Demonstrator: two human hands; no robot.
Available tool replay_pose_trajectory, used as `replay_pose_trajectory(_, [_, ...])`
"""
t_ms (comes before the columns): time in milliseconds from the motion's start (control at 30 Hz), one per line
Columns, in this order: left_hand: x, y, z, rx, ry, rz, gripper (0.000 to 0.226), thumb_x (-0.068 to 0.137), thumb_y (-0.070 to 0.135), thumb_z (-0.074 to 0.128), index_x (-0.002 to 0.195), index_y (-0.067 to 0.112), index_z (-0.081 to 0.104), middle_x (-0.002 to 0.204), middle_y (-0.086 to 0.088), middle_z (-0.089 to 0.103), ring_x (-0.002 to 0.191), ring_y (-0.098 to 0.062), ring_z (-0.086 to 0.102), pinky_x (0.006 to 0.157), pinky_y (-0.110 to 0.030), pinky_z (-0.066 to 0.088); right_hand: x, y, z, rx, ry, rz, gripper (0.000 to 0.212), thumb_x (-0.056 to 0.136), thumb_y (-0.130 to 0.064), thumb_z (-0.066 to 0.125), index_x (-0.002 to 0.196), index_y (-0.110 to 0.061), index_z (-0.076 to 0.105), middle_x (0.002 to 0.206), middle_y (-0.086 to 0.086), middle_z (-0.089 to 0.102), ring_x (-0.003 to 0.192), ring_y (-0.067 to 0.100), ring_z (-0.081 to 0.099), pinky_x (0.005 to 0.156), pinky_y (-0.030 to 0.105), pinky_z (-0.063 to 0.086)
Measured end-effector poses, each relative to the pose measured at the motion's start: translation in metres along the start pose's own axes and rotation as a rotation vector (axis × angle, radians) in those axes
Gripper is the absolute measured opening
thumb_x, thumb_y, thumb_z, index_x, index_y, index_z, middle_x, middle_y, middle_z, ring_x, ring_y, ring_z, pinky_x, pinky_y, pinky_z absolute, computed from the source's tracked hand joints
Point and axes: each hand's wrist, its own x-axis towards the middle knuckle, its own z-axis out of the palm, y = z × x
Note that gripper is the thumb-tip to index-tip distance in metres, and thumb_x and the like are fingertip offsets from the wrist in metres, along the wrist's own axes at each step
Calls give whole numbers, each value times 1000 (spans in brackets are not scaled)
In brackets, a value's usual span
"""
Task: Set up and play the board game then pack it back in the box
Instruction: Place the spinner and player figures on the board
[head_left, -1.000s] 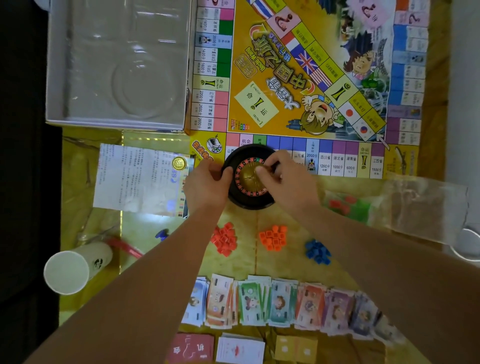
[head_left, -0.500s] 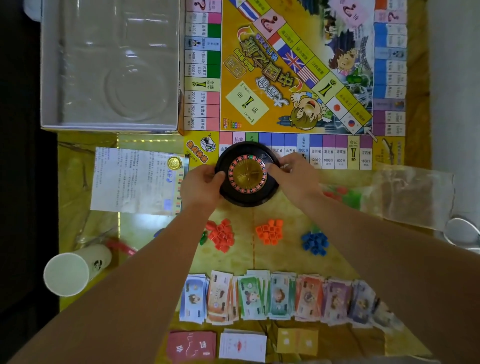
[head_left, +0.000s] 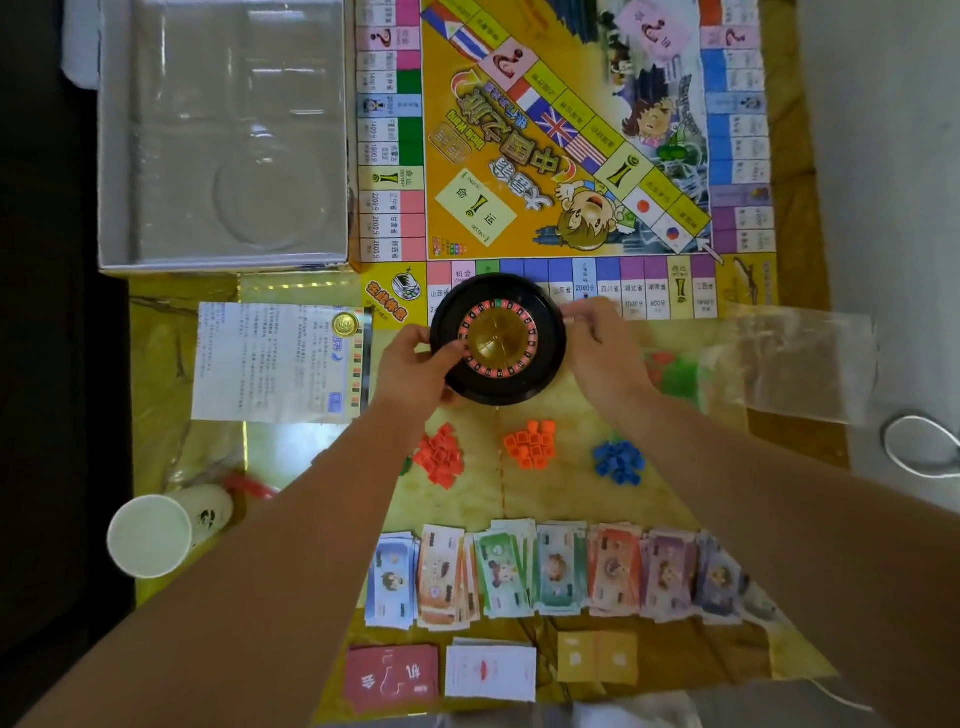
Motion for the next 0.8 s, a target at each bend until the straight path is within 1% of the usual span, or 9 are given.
replay_pose_trajectory(67, [-3,0,7,-19,24,9,22,89,11,65,78,16,47,71,-7,65,46,-15,56,43,-25,47,-4,0,-7,-8,143,-87,24,98,-5,42,117,-13,54,107,-1,55,81,7,50,67,15,38])
replay_pose_trajectory(133, [-4,2,16,-29,56,3,23,89,11,66,76,17,47,71,-7,64,49,-17,55,45,-26,47,-5,1,-14,-31,170,-187,21,97,-6,48,115,-13,54,97,-6,57,69,3,51,57,10,37])
replay_pose_trajectory(200, [-5,2,24,-59,112,-22,24,89,12,66,76,17,47,71,-6,63,49,-19,53,48,-28,48,-6,1,-20,-85,148,-269,20,93,-11,59,112,-14,54,92,-9,61,70,5,57,60,11,43])
replay_pose_trajectory(300, [-5,3,32,-109,173,-56,23,88,13,67,77,16,47,72,-7,61,49,-20,52,52,-30,48,-4,5,-26,-108,112,-317,19,86,-15,70,101,-16,59,95,-5,68,77,7,60,70,18,48])
replay_pose_trajectory(433, [-5,6,45,-87,170,-50,21,88,11,67,78,15,49,72,-7,61,52,-19,54,47,-26,49,4,6,-28,-159,39,-422,17,80,-11,75,94,-12,65,96,0,61,65,1,49,66,9,41])
replay_pose_trajectory(500, [-5,9,54,-109,183,-52,17,89,12,66,80,13,51,73,-8,61,55,-20,56,48,-27,50,8,5,-31,-173,-27,-445,15,80,-10,74,93,-12,66,95,-1,60,62,0,47,68,10,39])
replay_pose_trajectory(633, [-6,18,63,-87,226,-45,15,89,11,65,91,8,50,71,-5,60,55,-21,55,52,-30,50,16,3,-46,-113,-10,-330,5,91,-11,57,89,-12,63,78,-9,58,61,-4,47,57,9,35])
replay_pose_trajectory(733, [-6,26,70,-76,235,-46,15,89,11,65,89,9,50,70,-4,59,51,-21,52,50,-29,50,30,1,-63,-29,53,-125,24,96,-9,39,78,-10,55,71,-6,52,64,5,46,58,24,34])
replay_pose_trajectory(800, [-6,30,76,-73,208,-36,17,89,11,66,84,12,49,70,-5,60,46,-19,52,49,-27,49,38,0,-73,-3,25,19,22,98,-17,38,87,-10,56,77,-2,52,69,13,46,58,27,33])
